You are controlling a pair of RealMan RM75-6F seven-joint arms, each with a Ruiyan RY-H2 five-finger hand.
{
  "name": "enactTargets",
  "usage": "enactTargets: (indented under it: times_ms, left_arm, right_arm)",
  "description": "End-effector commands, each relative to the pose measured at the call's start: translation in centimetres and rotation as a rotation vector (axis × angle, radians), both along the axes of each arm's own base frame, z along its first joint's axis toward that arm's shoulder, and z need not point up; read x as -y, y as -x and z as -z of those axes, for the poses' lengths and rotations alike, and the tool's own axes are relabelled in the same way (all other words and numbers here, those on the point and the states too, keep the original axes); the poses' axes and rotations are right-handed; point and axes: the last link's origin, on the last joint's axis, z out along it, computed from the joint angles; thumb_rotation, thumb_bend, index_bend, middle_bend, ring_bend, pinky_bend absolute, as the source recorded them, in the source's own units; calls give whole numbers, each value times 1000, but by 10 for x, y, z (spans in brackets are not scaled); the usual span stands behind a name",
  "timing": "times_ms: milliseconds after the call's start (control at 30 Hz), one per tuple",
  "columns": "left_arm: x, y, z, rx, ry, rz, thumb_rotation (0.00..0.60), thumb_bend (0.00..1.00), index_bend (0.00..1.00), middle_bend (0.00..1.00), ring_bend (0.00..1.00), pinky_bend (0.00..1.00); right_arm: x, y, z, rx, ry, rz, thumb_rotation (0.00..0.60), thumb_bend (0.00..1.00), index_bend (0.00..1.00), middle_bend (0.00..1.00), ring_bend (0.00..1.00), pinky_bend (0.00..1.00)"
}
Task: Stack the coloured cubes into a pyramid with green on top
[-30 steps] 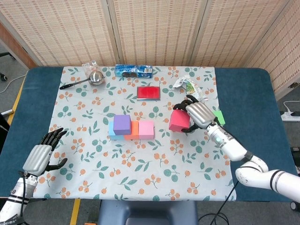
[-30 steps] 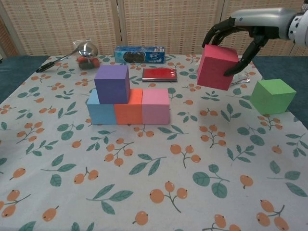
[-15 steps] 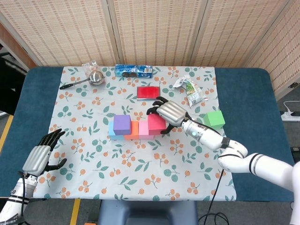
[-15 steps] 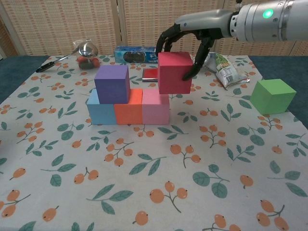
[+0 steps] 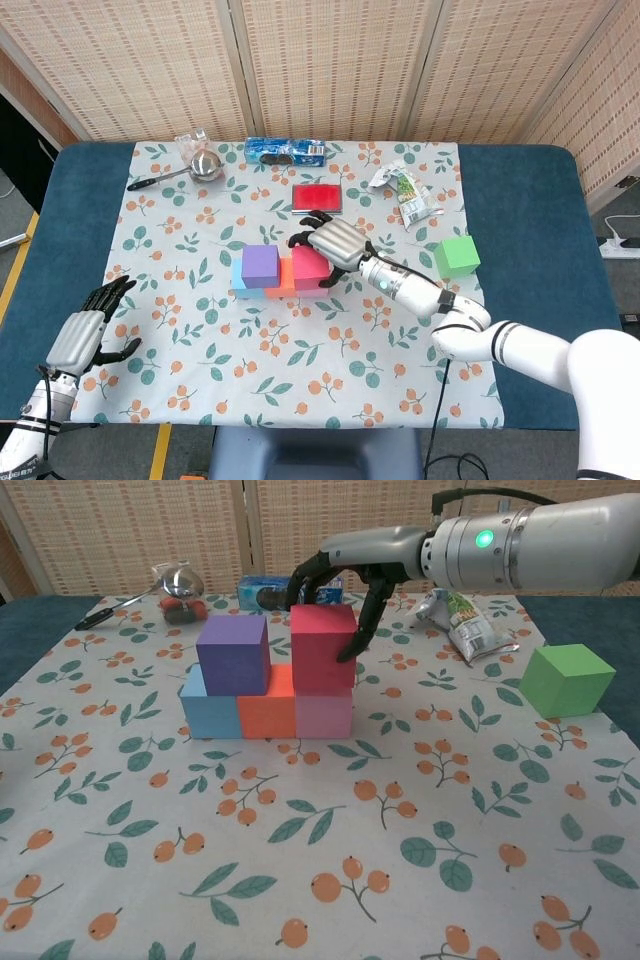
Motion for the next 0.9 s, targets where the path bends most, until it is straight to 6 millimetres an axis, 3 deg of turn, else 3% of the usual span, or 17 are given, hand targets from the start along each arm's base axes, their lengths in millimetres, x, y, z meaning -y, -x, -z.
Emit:
enactTargets:
  times_ms: [33,900]
  left_arm:
    - [1,0,0,11,-1,0,600,309,81,0,0,96]
    - [2,7,0,42,14,-11,600,312,78,0,0,96]
  right_arm:
    - [1,-5,6,7,-3,4,600,100,248,364,83,20]
    - [11,-21,22,-15,6,13,600,100,164,347,71,19]
